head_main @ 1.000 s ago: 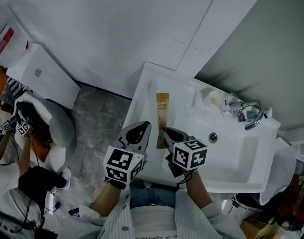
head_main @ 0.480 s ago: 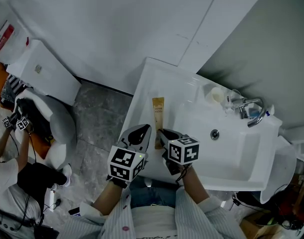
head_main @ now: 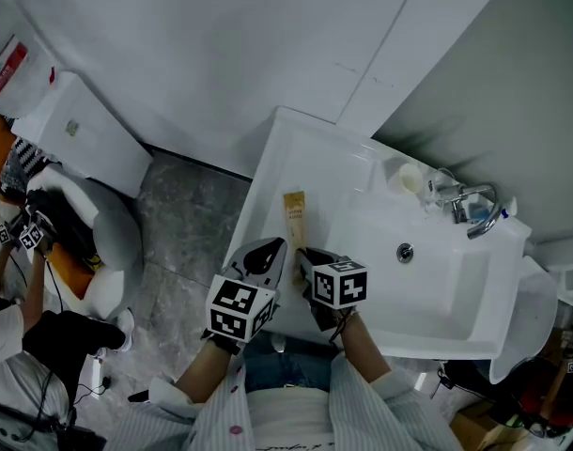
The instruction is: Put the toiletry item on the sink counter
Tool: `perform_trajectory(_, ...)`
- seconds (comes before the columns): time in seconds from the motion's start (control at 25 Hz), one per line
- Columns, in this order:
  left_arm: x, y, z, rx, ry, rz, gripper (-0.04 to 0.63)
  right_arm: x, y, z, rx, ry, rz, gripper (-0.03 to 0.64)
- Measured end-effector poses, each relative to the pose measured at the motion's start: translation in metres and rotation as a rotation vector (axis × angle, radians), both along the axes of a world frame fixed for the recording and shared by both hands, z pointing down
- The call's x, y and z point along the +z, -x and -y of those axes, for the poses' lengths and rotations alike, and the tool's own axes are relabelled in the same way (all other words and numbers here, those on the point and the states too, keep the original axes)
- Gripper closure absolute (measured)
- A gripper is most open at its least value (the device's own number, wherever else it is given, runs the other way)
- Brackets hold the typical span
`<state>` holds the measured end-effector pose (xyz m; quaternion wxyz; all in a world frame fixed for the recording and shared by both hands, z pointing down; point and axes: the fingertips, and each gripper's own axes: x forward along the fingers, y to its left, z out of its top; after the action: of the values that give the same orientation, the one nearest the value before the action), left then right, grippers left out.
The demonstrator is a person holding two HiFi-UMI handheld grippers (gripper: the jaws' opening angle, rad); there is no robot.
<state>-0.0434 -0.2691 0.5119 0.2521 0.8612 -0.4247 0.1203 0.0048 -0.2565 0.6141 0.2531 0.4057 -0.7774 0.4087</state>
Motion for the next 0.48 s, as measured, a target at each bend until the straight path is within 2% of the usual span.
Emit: perform_trajectory(0.48,-0.002,0.0021,0.0016,0.014,-0.011,-0.002,0.578,0.0021,0.0001,-0.0013,-0.013,-0.033,-0.063,0.528)
